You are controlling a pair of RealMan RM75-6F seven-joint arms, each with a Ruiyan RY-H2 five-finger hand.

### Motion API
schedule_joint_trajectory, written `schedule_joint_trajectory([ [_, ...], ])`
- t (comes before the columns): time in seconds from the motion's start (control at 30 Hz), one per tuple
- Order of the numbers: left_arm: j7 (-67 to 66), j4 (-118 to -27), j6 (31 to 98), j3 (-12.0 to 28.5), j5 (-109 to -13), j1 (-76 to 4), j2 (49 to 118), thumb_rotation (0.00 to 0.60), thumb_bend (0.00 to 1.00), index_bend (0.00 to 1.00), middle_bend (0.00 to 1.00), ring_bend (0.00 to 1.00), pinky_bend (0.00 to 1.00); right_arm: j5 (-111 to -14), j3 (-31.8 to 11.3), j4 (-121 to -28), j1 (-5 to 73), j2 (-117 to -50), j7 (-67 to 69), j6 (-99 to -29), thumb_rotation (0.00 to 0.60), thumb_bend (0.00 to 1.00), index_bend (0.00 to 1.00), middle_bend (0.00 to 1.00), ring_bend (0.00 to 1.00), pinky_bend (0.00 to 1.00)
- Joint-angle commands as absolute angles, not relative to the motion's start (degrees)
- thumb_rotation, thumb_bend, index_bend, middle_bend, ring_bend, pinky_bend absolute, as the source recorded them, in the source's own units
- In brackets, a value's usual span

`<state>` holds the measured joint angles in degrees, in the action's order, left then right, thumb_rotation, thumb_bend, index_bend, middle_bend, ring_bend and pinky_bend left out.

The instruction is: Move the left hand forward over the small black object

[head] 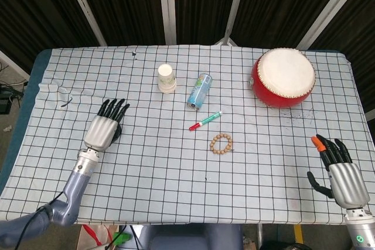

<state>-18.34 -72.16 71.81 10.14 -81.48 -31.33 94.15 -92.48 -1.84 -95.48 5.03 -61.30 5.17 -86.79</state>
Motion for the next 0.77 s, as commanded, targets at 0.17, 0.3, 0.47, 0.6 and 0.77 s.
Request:
schedule_joint_trajectory([
  [0.17, -31.79, -106.39, 84.12, 6.07, -82.17, -19.4, 71.45, 0.6, 1.0, 0.0, 0.0, 0.0, 0.0, -93.18, -1.63, -95.86, 4.88, -61.13, 5.17, -87.3, 0.6, 0.4, 0.05, 0.08, 0.12, 0.04],
  [0.3, -29.75, -111.94, 86.09, 0.07, -81.08, -13.26, 66.17, 0.6, 1.0, 0.0, 0.0, 0.0, 0.0, -93.57, -1.56, -96.04, 4.68, -60.86, 5.56, -87.88, 0.6, 0.4, 0.05, 0.08, 0.12, 0.04],
  [0.47, -24.67, -107.98, 89.11, -2.55, -84.55, -9.57, 66.62, 0.6, 1.0, 0.0, 0.0, 0.0, 0.0, -93.55, -1.72, -95.93, 4.39, -60.63, 6.25, -88.61, 0.6, 0.4, 0.05, 0.08, 0.12, 0.04],
  [0.6, -22.37, -106.7, 90.24, -2.79, -86.18, -8.4, 66.87, 0.6, 1.0, 0.0, 0.0, 0.0, 0.0, -93.43, -1.83, -95.79, 4.34, -60.58, 6.53, -88.77, 0.6, 0.4, 0.05, 0.08, 0.12, 0.04],
  [0.77, -21.41, -104.94, 91.4, -2.49, -88.12, -7.51, 67.19, 0.6, 1.0, 0.0, 0.0, 0.0, 0.0, -93.15, -1.85, -95.61, 4.55, -60.7, 6.6, -88.2, 0.6, 0.4, 0.05, 0.08, 0.12, 0.04],
])
